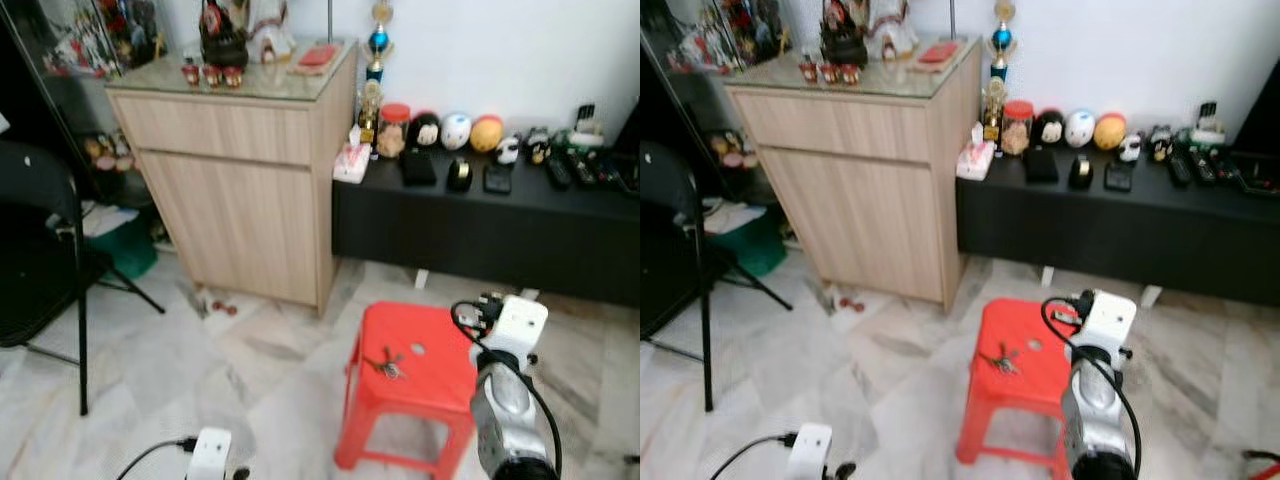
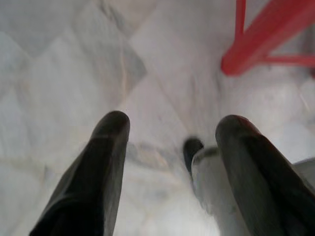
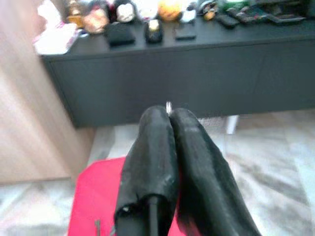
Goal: Hang keys on a hook
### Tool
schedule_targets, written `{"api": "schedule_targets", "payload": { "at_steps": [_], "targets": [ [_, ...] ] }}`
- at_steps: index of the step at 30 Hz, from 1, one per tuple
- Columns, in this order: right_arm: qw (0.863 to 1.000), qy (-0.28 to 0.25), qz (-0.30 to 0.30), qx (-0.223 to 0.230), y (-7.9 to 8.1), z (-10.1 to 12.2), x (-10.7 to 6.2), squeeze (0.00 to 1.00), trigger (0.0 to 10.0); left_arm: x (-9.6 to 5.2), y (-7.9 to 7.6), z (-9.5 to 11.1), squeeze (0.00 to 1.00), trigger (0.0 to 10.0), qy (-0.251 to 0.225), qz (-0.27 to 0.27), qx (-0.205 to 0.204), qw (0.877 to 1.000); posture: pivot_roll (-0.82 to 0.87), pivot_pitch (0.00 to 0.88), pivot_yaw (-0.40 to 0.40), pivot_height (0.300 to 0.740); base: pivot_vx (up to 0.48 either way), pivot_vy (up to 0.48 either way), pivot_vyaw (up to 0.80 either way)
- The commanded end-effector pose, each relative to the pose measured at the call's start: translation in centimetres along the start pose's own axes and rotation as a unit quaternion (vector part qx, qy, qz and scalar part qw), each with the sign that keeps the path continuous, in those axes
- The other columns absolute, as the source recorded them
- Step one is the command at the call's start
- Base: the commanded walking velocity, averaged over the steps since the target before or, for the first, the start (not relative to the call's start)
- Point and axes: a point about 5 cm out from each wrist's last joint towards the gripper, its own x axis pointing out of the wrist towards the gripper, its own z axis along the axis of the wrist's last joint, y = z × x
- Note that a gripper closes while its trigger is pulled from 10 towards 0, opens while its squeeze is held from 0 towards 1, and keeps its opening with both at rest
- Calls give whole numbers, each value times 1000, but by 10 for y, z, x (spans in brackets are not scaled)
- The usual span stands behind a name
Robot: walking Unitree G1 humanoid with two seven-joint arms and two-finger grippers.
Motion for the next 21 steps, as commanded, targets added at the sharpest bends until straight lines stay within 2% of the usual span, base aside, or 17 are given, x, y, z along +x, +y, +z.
{"api": "schedule_targets", "payload": {
  "at_steps": [1, 3, 4, 6, 10, 13, 16, 17, 18, 21],
  "targets": [
    [1000, 10, -20, 2, -11, -3, -2, 0, 10000, 1, -3, 1, 0, 10000, 1, -5, 4, 1000, 32, 19, -6, 740, 0, -401, 0],
    [999, 23, -28, 9, -13, -8, -5, 0, 10000, 1, -4, 0, 0, 10000, 1, -5, 4, 1000, 30, 20, -7, 740, 0, -401, 0],
    [997, 50, -53, 11, -26, -24, -18, 0, 10000, 0, -4, -1, 0, 10000, 3, -4, 4, 1000, 34, 25, -6, 740, 0, -386, 0],
    [997, 56, -60, 10, -31, -28, -23, 0, 10000, 0, -4, -2, 0, 10000, 4, -4, 3, 1000, 33, 26, -5, 740, 0, -386, 0],
    [994, 94, -52, -15, -42, -46, -40, 0, 10000, -1, -2, -6, 0, 10000, 12, -3, 4, 1000, 18, 30, -3, 740, 0, -232, 0],
    [980, 190, -30, -48, -47, -75, -52, 0, 10000, -2, -2, -8, 0, 10000, 16, -2, 3, 1000, 11, 29, -5, 740, 0, 0, 0],
    [974, 218, -29, -59, -52, -85, -58, 0, 10000, -2, -2, -8, 0, 10000, 17, -2, 3, 1000, 16, 28, -7, 740, 0, 0, 0],
    [968, 236, -49, -65, -64, -95, -66, 0, 10000, -1, -2, -8, 0, 10000, 18, -2, 2, 1000, 18, 29, -8, 740, 0, 0, 0],
    [968, 236, -49, -65, -64, -95, -66, 0, 10000, -1, -2, -8, 0, 10000, 18, -2, 2, 1000, 18, 29, -8, 740, 0, 0, 0],
    [957, 273, -67, -67, -76, -108, -79, 0, 10000, -1, -2, -8, 0, 10000, 19, -1, 1, 1000, 17, 27, -9, 740, 0, 0, 0]
  ]
}}
